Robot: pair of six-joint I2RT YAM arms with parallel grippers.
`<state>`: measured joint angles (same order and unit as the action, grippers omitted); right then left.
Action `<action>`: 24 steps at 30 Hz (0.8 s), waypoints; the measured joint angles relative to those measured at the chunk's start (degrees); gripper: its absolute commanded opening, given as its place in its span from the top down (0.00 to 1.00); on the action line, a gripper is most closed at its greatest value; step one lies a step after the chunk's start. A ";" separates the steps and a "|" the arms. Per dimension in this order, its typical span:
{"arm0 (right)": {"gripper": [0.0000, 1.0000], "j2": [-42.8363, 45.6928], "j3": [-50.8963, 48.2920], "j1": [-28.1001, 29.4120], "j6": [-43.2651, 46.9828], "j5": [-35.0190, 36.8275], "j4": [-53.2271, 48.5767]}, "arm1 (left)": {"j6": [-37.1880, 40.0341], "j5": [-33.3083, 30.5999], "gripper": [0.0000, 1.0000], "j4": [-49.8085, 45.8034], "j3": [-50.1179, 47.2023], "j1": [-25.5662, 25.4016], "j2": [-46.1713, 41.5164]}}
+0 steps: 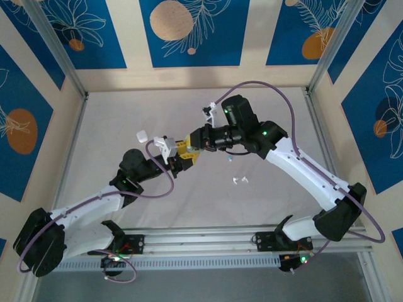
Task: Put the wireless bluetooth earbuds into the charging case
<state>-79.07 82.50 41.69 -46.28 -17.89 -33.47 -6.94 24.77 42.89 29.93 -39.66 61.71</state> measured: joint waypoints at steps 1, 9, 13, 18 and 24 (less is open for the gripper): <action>0.82 0.00 0.07 0.11 0.20 0.20 -0.28 | 0.02 -0.02 0.71 0.02 0.00 0.00 0.00; 0.81 -0.02 1.64 0.55 1.29 2.12 -2.93 | 0.00 -0.44 0.71 0.70 0.00 -0.13 0.00; 0.80 -0.02 2.05 0.74 1.33 2.80 -3.50 | 0.00 -0.44 0.71 1.01 0.00 -0.24 -0.02; 0.74 -0.02 2.69 0.74 1.75 3.17 -4.52 | 0.00 -0.44 0.71 1.07 0.00 -0.24 0.00; 0.73 -0.02 3.34 1.07 1.95 4.26 -5.97 | 0.00 -0.42 0.71 1.05 0.00 -0.24 -0.02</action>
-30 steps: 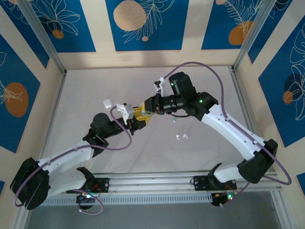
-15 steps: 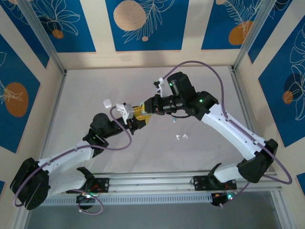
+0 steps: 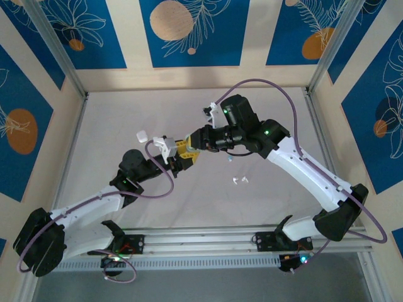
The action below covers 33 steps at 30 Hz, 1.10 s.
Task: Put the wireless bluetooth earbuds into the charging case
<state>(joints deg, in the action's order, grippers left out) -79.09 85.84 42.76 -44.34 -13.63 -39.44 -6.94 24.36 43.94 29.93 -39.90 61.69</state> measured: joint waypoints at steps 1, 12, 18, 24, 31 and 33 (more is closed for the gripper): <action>0.73 0.00 0.17 0.04 0.02 0.17 -0.20 | 0.00 0.00 0.71 0.02 0.00 0.00 0.00; 0.74 -0.46 1.33 0.26 0.26 0.85 -1.16 | -0.02 0.00 0.71 0.17 0.00 0.00 -0.02; 0.74 -1.62 3.06 0.26 0.72 1.84 -1.79 | -0.15 0.04 0.71 0.20 0.02 0.00 -0.02; 0.74 -2.56 4.42 0.42 0.87 2.75 -2.71 | -0.20 0.02 0.71 0.15 0.00 0.00 -0.02; 0.73 -2.54 4.79 0.42 1.09 3.21 -3.63 | -0.20 0.00 0.71 0.15 0.00 0.00 -0.02; 0.73 -2.51 4.81 0.42 1.11 3.39 -3.78 | -0.20 0.00 0.71 0.15 0.00 0.00 -0.02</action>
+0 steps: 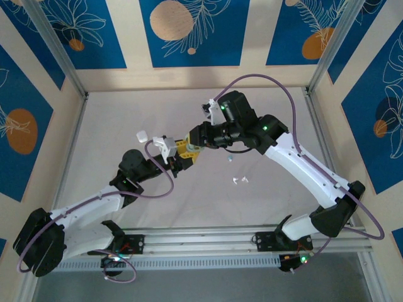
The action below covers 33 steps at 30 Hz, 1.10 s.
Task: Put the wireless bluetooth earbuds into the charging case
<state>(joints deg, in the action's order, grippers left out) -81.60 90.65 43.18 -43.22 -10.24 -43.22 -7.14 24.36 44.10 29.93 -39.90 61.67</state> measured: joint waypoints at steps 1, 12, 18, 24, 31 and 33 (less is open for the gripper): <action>0.73 0.04 0.00 0.00 -0.02 0.00 -0.09 | 0.02 0.00 0.71 0.00 0.02 0.00 0.00; 0.73 0.04 0.00 0.33 -0.02 -0.24 -1.84 | 0.02 -0.24 0.71 -0.15 0.00 0.00 0.00; 0.72 0.28 0.24 0.37 -0.02 -0.24 -2.95 | 0.02 -0.46 0.71 -0.15 0.00 0.00 0.00; 0.69 1.77 0.24 0.37 0.11 0.24 -3.37 | 0.02 -0.44 0.71 0.07 0.02 0.00 -0.11; 0.69 3.50 0.22 0.37 0.59 1.11 -3.08 | 0.04 -0.44 0.71 0.04 0.02 0.00 -0.13; 0.68 4.50 0.02 0.35 0.81 2.01 -2.27 | 0.04 -0.44 0.71 0.00 0.02 0.00 -0.35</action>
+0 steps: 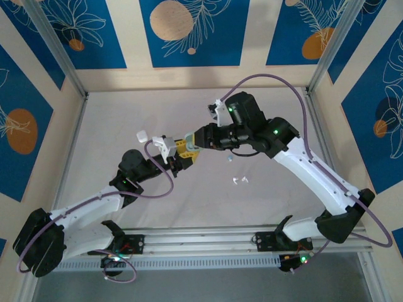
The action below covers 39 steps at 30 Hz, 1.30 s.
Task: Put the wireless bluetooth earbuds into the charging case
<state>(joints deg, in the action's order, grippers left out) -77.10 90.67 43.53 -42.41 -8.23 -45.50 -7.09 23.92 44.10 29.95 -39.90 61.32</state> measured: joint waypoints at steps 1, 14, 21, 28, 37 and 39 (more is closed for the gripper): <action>0.67 0.90 -0.39 -0.13 0.02 0.63 0.70 | 0.00 0.02 0.71 0.00 0.00 0.00 -0.24; 0.47 -0.57 -0.11 -6.80 -1.33 -1.86 4.61 | -0.02 2.82 0.71 -4.09 0.20 0.00 -4.76; 0.44 -7.78 3.23 -6.51 0.26 -7.74 1.57 | 0.00 2.95 0.71 -5.27 0.76 -0.02 -5.35; 0.39 -2.95 -2.95 -6.43 0.39 -14.10 2.99 | 0.00 1.44 0.71 -5.35 0.76 -0.04 -5.38; 0.42 2.14 -15.98 -9.07 -9.31 -25.03 16.52 | -0.07 1.49 0.71 -5.11 1.49 -0.04 -5.29; 0.44 1.88 -16.85 -9.05 -11.67 -27.30 19.85 | -0.09 1.53 0.71 -4.83 1.53 -0.04 -5.22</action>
<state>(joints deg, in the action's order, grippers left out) -75.22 73.82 34.48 -54.08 -35.53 -25.65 -7.18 25.45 39.27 31.48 -39.94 56.10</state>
